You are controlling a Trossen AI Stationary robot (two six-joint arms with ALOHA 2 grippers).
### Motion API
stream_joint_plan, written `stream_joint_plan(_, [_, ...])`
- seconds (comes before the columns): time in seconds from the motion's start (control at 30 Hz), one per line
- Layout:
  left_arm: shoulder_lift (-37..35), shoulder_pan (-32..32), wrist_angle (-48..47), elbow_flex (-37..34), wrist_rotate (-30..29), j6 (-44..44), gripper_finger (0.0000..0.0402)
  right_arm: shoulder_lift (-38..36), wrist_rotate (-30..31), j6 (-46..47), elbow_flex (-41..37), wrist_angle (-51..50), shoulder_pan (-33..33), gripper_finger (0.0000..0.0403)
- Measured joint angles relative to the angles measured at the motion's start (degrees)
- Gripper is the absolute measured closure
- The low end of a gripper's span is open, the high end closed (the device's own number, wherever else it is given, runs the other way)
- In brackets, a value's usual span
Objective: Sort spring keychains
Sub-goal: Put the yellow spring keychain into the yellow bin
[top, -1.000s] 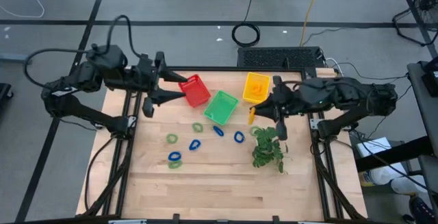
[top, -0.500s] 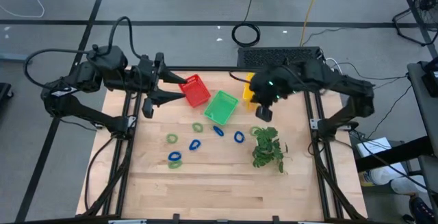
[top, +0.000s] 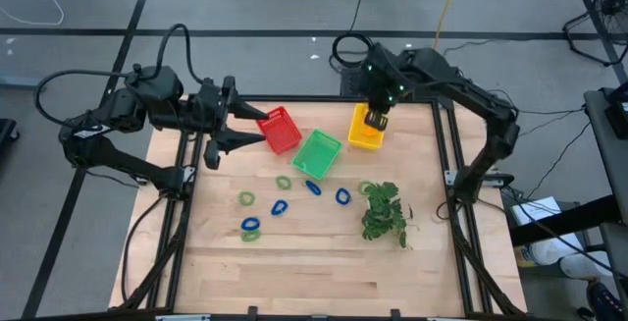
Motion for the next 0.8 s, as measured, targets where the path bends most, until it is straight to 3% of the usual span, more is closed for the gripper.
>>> stream_joint_plan(0.3, [0.1,0.0,-1.4,0.0,0.0,0.7,0.0174,0.2,0.1,-4.6,0.0,1.5,-7.5,0.0402])
stream_joint_plan(0.8, [0.3,0.0,-2.3,0.0,-1.0,0.4,0.0174,9.3,6.2,-7.8,-5.5,7.5,-8.0,0.0402])
